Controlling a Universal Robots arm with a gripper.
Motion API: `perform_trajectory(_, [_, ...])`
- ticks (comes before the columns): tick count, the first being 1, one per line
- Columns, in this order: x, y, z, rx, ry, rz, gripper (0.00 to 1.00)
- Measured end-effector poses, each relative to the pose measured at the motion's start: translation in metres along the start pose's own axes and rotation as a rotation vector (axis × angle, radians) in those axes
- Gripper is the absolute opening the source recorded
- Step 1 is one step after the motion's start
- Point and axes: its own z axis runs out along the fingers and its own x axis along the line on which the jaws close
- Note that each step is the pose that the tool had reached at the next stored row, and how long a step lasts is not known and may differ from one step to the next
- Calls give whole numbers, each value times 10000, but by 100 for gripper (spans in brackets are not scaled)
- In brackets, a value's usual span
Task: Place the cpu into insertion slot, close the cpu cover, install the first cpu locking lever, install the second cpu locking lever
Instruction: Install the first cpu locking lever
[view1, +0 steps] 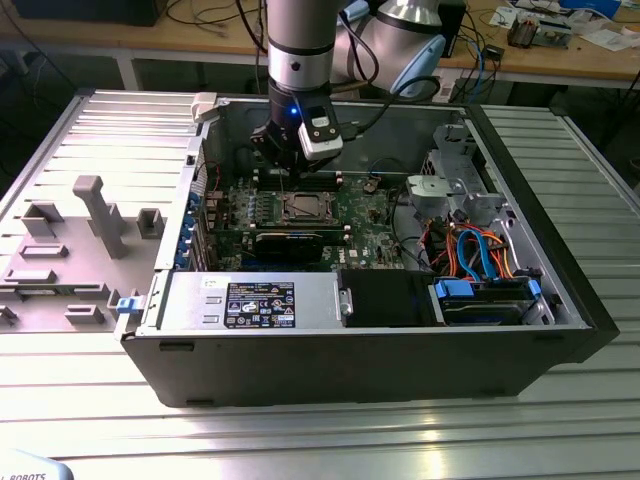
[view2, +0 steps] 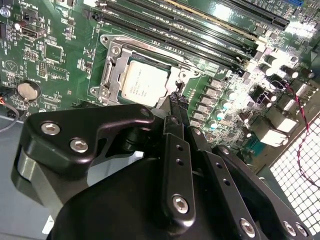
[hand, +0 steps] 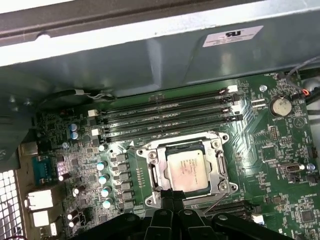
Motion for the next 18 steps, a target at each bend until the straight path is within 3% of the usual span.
perform_trajectory(15, [0, -2, 0, 1, 2, -60, 11])
perform_trajectory(18, [0, -2, 0, 5, 9, -277, 11])
